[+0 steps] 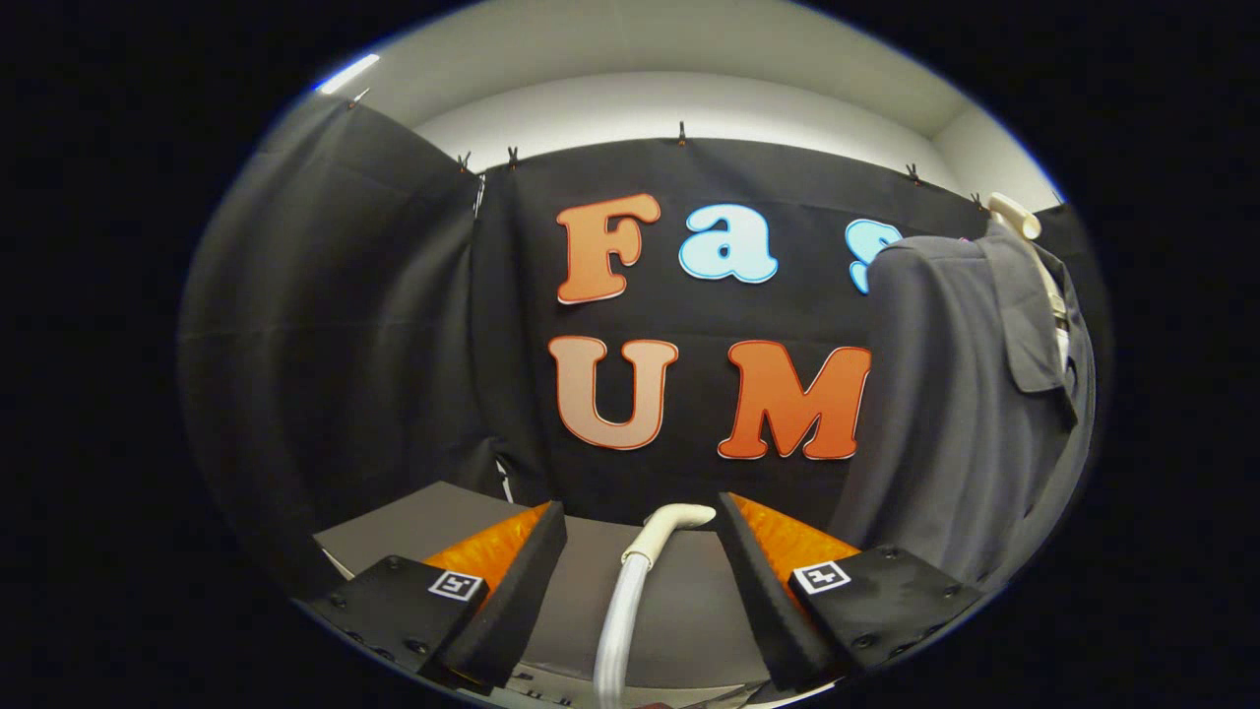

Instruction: Iron the clothes twice with a garment steamer, once on the left side and once on the right side.

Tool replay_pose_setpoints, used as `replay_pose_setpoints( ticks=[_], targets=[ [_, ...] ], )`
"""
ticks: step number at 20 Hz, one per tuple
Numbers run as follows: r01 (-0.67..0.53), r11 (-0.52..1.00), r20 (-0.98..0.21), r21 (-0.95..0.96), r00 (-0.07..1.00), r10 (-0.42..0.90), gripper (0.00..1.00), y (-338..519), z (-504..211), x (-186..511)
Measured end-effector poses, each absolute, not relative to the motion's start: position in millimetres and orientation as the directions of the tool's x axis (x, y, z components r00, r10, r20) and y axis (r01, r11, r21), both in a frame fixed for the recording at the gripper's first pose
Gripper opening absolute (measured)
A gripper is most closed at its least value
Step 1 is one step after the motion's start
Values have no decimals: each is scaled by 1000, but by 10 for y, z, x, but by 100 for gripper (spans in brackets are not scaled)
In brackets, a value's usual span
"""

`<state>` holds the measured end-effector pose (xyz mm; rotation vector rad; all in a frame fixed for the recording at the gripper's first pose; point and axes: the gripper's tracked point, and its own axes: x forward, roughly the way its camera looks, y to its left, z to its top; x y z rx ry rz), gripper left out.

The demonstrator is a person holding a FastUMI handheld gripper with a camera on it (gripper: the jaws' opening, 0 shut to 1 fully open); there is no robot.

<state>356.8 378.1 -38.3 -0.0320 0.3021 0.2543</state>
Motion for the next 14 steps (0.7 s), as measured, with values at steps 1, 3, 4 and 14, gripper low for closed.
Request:
replay_pose_setpoints(
  ticks=[1, 3, 4, 14],
  targets=[
    [-248, 969, -347, -6, 909, 231, 98, 3847, -542, 3747],
    [-243, 970, -434, -11, 875, 215, 99, 3982, -906, 4075],
    [-237, 971, -468, -25, 861, 198, 99, 4004, -1076, 4218],
    [-174, 981, -636, -91, 768, 77, 99, 3841, -1946, 4711]
  ],
)
